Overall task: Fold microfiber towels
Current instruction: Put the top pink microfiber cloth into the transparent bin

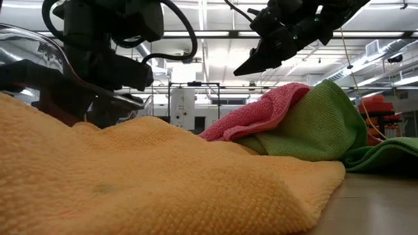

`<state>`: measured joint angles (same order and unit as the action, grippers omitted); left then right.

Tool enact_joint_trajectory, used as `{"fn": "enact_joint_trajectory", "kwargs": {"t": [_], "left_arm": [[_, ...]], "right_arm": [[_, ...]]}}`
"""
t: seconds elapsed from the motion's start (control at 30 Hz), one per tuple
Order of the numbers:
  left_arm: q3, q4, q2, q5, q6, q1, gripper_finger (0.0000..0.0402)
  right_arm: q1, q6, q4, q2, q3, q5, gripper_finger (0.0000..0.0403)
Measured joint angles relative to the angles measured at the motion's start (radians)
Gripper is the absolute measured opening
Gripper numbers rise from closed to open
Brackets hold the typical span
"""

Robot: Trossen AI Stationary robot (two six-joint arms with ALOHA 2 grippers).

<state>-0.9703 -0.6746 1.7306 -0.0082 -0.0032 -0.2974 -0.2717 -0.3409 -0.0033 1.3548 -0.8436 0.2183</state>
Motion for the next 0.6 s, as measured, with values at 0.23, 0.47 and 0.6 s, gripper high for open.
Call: {"fn": "enact_joint_trajectory", "kwargs": {"t": [0.23,0.47,0.6], "left_arm": [[0.001,-0.008,0.002,-0.003,-0.008,0.000,0.0084],[-0.013,-0.025,-0.015,0.004,-0.019,0.008,0.0019],[-0.061,-0.059,-0.035,-0.025,-0.031,0.020,0.0016]], "right_arm": [[0.000,0.000,-0.002,0.000,0.000,0.003,0.0138],[0.000,0.000,-0.004,0.000,0.000,0.008,0.0138],[0.000,-0.002,-0.006,0.000,0.000,0.008,0.0138]]}}
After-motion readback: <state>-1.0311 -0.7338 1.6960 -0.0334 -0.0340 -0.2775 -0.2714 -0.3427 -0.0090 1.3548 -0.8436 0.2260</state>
